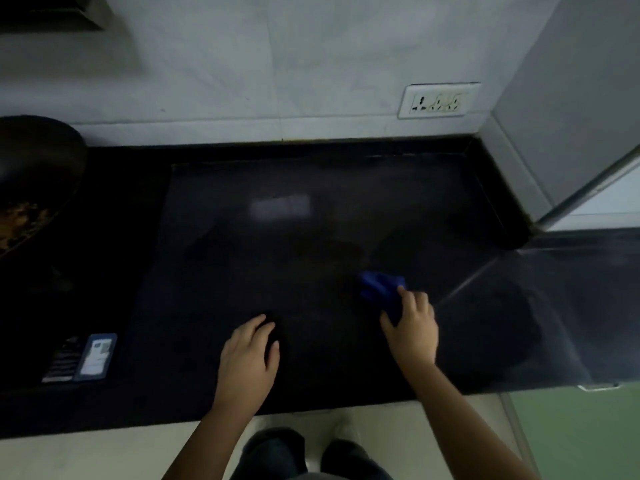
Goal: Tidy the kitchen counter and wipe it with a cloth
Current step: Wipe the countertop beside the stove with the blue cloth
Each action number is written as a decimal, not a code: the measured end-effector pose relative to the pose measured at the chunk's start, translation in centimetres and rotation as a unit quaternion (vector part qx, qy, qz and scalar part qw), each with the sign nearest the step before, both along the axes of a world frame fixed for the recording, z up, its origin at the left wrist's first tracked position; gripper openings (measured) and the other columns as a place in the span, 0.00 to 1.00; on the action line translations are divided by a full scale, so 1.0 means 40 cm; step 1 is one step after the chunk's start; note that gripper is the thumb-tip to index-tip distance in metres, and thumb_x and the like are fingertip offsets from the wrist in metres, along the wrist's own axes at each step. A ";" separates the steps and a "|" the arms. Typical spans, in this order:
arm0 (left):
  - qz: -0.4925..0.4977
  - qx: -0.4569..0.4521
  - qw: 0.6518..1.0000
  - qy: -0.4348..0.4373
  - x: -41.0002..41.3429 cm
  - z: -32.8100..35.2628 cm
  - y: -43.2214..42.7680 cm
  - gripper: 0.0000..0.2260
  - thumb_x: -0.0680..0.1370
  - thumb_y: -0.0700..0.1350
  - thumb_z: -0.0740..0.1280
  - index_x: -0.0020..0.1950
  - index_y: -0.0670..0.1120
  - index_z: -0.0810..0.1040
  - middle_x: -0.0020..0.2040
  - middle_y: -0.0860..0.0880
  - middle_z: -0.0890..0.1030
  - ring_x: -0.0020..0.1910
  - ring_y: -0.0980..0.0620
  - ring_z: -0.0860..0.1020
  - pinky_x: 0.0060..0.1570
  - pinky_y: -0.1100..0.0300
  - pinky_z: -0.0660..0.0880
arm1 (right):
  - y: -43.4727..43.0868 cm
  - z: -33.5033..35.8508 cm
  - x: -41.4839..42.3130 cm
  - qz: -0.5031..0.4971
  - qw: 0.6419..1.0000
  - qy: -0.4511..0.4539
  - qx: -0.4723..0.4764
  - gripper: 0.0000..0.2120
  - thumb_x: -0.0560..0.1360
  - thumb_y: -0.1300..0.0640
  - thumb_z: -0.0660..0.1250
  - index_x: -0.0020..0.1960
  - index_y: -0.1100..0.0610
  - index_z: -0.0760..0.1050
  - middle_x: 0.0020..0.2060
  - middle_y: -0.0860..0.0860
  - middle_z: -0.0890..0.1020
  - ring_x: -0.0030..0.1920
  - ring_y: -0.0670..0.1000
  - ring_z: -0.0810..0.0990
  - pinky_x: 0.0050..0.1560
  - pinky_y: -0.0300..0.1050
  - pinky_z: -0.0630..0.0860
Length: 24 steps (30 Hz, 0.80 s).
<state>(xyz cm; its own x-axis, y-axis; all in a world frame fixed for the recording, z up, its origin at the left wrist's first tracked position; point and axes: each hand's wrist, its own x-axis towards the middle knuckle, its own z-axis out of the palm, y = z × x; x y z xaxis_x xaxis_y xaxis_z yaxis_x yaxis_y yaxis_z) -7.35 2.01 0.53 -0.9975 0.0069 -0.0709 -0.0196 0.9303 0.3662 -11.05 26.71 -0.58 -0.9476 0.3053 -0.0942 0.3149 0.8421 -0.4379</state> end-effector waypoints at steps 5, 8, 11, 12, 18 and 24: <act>0.013 0.026 1.000 -0.006 0.032 0.024 0.091 0.27 0.73 0.56 0.48 0.60 0.44 0.77 0.63 0.46 0.76 0.61 0.46 0.75 0.59 0.51 0.71 | -0.014 -0.007 0.070 0.094 0.995 -0.008 -0.014 0.29 0.71 0.51 0.68 0.69 0.55 0.64 0.61 0.53 0.71 0.59 0.53 0.73 0.53 0.46 0.76; 0.023 0.030 0.999 0.000 0.063 0.038 0.102 0.26 0.73 0.56 0.49 0.60 0.44 0.77 0.62 0.47 0.77 0.60 0.47 0.75 0.59 0.51 0.71 | 0.028 0.002 0.052 0.099 0.995 -0.016 -0.014 0.28 0.72 0.50 0.67 0.69 0.53 0.64 0.62 0.52 0.70 0.59 0.53 0.73 0.52 0.46 0.76; 0.037 0.021 0.999 0.000 0.103 0.046 0.071 0.25 0.73 0.55 0.51 0.58 0.43 0.78 0.61 0.46 0.78 0.58 0.46 0.77 0.56 0.50 0.73 | 0.052 0.014 0.058 0.066 0.997 -0.026 -0.020 0.28 0.72 0.51 0.68 0.69 0.55 0.64 0.62 0.54 0.70 0.59 0.55 0.74 0.51 0.48 0.77; 0.044 0.019 0.999 0.000 0.116 0.047 0.056 0.25 0.73 0.55 0.51 0.58 0.43 0.78 0.60 0.45 0.78 0.58 0.45 0.77 0.56 0.49 0.73 | 0.048 0.017 0.066 0.051 0.998 -0.026 -0.027 0.28 0.72 0.52 0.68 0.69 0.56 0.64 0.62 0.55 0.70 0.59 0.55 0.74 0.51 0.48 0.76; 0.092 0.035 0.995 0.028 0.211 0.063 -0.052 0.24 0.73 0.53 0.52 0.56 0.41 0.79 0.58 0.44 0.79 0.55 0.44 0.78 0.53 0.48 0.75 | -0.107 0.051 0.146 0.088 0.989 -0.046 -0.113 0.26 0.71 0.53 0.69 0.66 0.55 0.66 0.62 0.54 0.71 0.53 0.53 0.77 0.47 0.44 0.76; 0.198 0.049 0.978 0.043 0.449 0.060 -0.304 0.22 0.72 0.51 0.54 0.53 0.41 0.80 0.53 0.43 0.82 0.48 0.44 0.81 0.49 0.51 0.77 | -0.385 0.114 0.254 0.189 0.961 -0.062 -0.194 0.24 0.71 0.51 0.68 0.65 0.53 0.67 0.59 0.50 0.72 0.46 0.46 0.74 0.43 0.37 0.72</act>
<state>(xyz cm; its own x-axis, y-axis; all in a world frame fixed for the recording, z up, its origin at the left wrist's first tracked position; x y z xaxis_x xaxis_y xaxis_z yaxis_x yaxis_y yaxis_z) 10.61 -10.16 2.94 -0.9257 -0.3782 -0.0051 -0.3362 0.8166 0.4692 -0.91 11.30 3.98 -0.9579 -0.1394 -0.2509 0.0885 0.6881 -0.7202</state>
